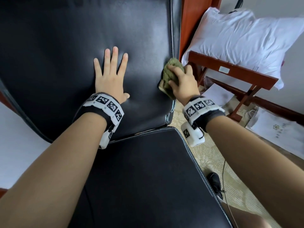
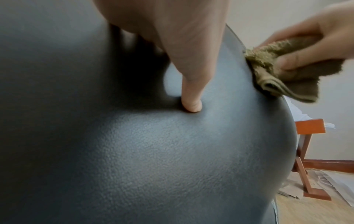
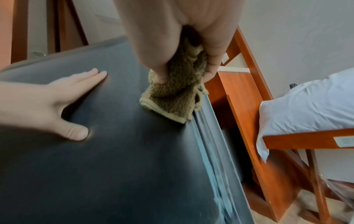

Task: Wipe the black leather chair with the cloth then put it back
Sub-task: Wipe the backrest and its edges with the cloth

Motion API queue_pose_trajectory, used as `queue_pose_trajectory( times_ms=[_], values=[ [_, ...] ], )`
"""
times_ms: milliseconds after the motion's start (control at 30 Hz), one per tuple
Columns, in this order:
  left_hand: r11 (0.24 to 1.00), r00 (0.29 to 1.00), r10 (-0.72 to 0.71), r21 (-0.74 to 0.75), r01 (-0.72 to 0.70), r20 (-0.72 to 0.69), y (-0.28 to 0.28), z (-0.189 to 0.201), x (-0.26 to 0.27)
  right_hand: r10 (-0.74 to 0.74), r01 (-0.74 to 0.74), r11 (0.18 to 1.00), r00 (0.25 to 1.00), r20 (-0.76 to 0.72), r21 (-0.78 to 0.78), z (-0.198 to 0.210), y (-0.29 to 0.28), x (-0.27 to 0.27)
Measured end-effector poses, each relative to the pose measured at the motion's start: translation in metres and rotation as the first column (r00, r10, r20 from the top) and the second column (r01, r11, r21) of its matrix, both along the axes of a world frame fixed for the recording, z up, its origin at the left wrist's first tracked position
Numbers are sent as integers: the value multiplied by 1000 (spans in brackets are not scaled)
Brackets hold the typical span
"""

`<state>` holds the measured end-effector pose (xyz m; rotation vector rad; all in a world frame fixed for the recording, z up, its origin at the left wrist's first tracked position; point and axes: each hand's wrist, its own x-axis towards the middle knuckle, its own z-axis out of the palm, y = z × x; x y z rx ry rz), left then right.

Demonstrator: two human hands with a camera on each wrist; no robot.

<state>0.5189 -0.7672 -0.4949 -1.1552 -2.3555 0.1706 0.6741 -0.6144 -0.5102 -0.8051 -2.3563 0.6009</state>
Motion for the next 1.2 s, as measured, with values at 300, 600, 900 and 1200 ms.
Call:
queue_pose_trajectory(
  times_ms=[300, 600, 900, 1200],
  values=[
    [1000, 1000, 4, 7, -4, 2, 1, -2, -1, 25, -27, 998, 999, -47, -50, -6, 4, 19],
    [1000, 1000, -7, 24, 8, -3, 3, -5, -6, -20, 10, 999, 968, -251, -43, 41, 20, -24],
    [999, 999, -20, 38, 21, -24, 4, -7, -7, -13, -6, 996, 979, -202, -94, -35, 9, -2],
    [998, 999, -29, 48, 30, -29, 4, -8, -7, -5, 3, 994, 1000, -18, -112, -70, 2, 26]
  ],
)
